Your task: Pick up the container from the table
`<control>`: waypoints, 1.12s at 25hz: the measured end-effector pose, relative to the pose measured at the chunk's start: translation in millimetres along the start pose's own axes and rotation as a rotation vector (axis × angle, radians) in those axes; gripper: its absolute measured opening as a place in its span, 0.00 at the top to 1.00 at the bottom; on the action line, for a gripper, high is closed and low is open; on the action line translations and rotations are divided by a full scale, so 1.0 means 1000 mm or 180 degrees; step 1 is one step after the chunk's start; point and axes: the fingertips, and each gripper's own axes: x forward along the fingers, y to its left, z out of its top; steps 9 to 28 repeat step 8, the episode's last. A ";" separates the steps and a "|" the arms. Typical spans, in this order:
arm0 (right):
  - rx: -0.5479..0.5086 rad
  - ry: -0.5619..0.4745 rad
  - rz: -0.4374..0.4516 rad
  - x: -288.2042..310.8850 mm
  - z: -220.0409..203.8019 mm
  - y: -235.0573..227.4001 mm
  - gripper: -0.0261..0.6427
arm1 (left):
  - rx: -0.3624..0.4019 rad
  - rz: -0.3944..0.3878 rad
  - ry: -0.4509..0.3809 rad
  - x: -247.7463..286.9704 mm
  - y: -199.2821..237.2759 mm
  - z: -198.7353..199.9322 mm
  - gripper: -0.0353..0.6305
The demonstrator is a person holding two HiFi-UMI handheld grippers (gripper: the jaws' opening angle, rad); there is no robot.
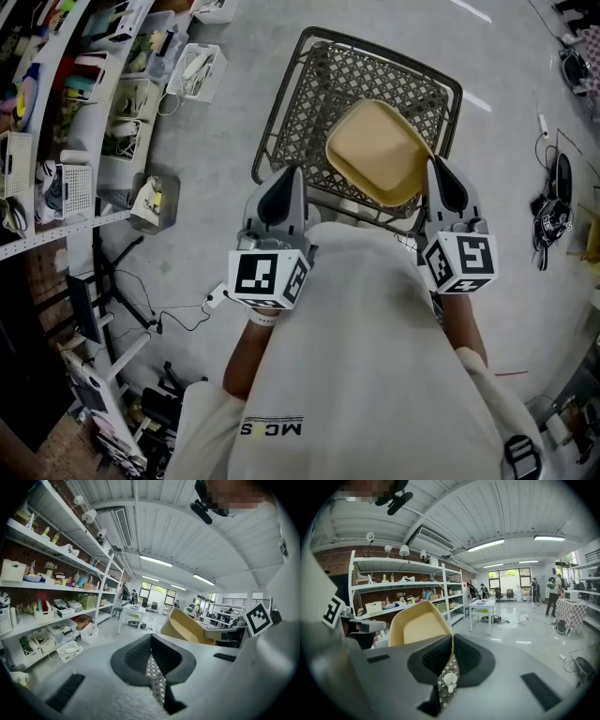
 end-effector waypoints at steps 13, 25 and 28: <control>0.0022 -0.0015 0.0010 0.005 0.004 -0.004 0.92 | 0.0014 0.0002 0.0015 0.005 -0.003 0.002 0.91; 0.0022 -0.0015 0.0010 0.005 0.004 -0.004 0.92 | 0.0014 0.0002 0.0015 0.005 -0.003 0.002 0.91; 0.0022 -0.0015 0.0010 0.005 0.004 -0.004 0.92 | 0.0014 0.0002 0.0015 0.005 -0.003 0.002 0.91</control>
